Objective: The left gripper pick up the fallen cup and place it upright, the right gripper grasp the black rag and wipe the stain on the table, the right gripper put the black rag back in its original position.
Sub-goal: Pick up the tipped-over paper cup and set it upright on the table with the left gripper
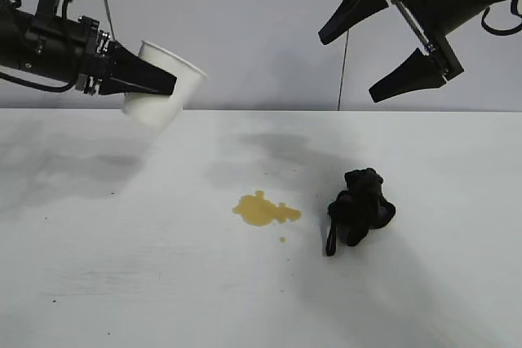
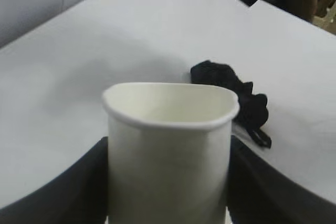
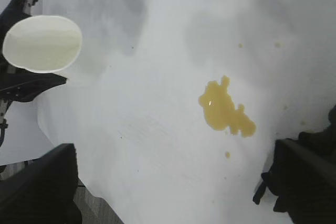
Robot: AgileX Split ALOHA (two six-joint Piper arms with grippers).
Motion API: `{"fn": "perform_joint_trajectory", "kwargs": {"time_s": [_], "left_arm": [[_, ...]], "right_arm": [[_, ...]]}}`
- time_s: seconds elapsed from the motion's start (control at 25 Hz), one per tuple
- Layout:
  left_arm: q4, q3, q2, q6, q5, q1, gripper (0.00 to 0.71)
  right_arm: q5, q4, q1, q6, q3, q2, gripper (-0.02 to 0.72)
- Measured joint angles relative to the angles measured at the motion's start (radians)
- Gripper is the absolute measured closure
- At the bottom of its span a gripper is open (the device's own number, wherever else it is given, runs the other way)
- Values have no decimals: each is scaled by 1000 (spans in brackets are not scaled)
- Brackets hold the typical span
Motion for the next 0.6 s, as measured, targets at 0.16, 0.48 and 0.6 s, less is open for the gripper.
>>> {"fn": "perform_joint_trajectory", "kwargs": {"time_s": [0.16, 0.48, 0.6], "left_arm": [[-49, 44, 0, 89, 1, 0, 297], [-168, 275, 13, 404, 0, 0, 297], [-178, 312, 13, 479, 0, 0, 297]], "right_arm": [[-5, -3, 0, 0, 0, 0, 8], [-15, -4, 0, 0, 0, 0, 8], [-15, -4, 0, 0, 0, 0, 8]]}}
